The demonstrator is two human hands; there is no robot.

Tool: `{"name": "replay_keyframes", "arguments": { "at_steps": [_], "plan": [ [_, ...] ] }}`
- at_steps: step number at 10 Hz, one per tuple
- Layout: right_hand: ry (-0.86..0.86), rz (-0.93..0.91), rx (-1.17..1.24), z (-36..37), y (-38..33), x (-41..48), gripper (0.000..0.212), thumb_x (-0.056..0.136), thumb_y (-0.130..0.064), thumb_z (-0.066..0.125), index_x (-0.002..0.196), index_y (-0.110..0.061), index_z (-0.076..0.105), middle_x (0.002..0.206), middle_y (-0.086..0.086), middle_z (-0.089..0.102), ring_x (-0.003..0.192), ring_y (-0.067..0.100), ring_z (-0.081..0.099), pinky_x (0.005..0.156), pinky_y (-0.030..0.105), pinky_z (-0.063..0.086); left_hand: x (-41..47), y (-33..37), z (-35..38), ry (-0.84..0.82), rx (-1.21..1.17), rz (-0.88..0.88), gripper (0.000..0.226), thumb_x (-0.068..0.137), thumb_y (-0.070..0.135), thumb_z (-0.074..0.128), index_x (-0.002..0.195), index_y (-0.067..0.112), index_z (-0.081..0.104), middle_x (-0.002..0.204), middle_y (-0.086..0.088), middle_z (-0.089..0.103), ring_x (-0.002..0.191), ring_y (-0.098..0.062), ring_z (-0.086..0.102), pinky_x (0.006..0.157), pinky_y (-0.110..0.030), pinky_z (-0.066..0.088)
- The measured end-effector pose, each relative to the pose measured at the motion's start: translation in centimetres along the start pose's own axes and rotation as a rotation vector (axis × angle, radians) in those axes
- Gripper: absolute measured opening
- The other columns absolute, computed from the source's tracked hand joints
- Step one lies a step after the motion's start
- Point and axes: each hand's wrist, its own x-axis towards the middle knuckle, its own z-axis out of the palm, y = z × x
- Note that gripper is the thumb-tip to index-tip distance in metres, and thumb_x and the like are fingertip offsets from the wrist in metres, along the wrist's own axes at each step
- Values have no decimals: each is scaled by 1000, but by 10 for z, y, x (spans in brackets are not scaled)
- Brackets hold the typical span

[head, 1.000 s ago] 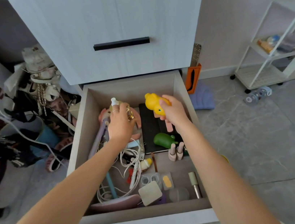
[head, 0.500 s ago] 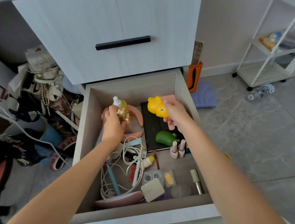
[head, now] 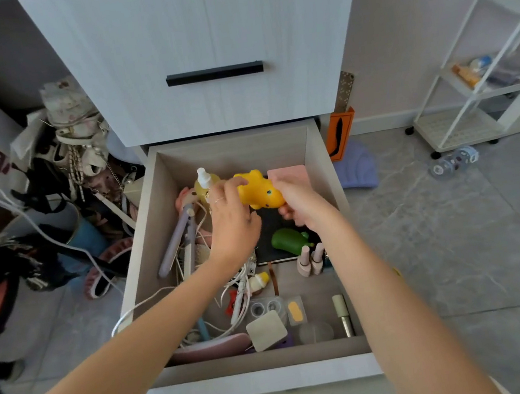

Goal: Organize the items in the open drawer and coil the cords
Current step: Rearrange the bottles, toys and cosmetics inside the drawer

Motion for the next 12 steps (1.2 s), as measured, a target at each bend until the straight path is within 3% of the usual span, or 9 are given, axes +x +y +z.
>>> {"name": "replay_keyframes", "arguments": {
  "at_steps": [1,2,3,5,8,9,10,11,12],
  "plan": [
    [129,-379,-338,-3,-5,-14,41,97,-48,38,124,-22,53,102,0,55,93,16,55,73,28,45,4,3,4,-72,138,125,71,67,-5,62,133,10,42,134,-17,38,124,-33,37,103,-42,32],
    [118,-501,-413,-6,-9,-24,55,92,-53,46,139,-27,38,111,-1,54,103,14,52,84,31,48,10,1,9,-104,-58,-39,68,75,3,69,135,11,40,133,-10,45,120,-23,46,98,-36,41],
    [232,-537,-368,-8,-17,-31,70,92,-56,42,148,-19,21,91,-2,62,80,5,58,74,27,50,17,2,9,-116,-266,-312,55,73,9,76,121,9,49,109,-2,54,96,-15,53,75,-23,41],
    [608,-472,215,-39,-26,-25,35,102,-38,26,120,-12,44,83,1,63,67,6,53,60,15,39,52,-3,33,-155,-168,-463,53,73,9,76,115,8,45,116,-13,52,99,-27,53,71,-29,36],
    [585,-380,362,-48,-17,-11,24,103,-28,28,103,-13,47,83,4,62,65,11,51,53,10,37,83,-14,84,-120,-241,-746,59,80,8,69,126,3,32,128,-17,38,116,-29,42,87,-32,37],
    [537,-312,446,-53,-16,-8,28,102,-23,31,116,-7,49,80,0,62,63,11,49,59,20,39,79,-23,85,5,-331,-969,63,72,14,75,125,10,40,104,1,42,77,-9,39,60,-23,31],
    [487,-278,432,-58,-16,-7,29,99,-14,34,124,-6,47,84,1,63,64,10,49,57,19,42,75,-38,81,-121,-282,-882,77,64,4,75,131,14,40,78,3,45,78,-17,46,72,-35,31],
    [451,-271,370,-58,-16,-9,32,95,-9,36,125,-5,47,95,8,64,64,7,50,49,10,41,71,-36,80,-156,-266,-828,52,71,2,72,101,31,42,105,-6,51,97,-24,54,78,-30,49],
    [413,-278,307,-57,-17,-9,32,94,-10,40,125,-5,47,101,11,65,72,9,52,60,18,43,66,-38,81,-159,-295,-820,57,68,7,76,105,27,36,119,-12,54,106,-28,57,92,-44,50]
  ]
}}
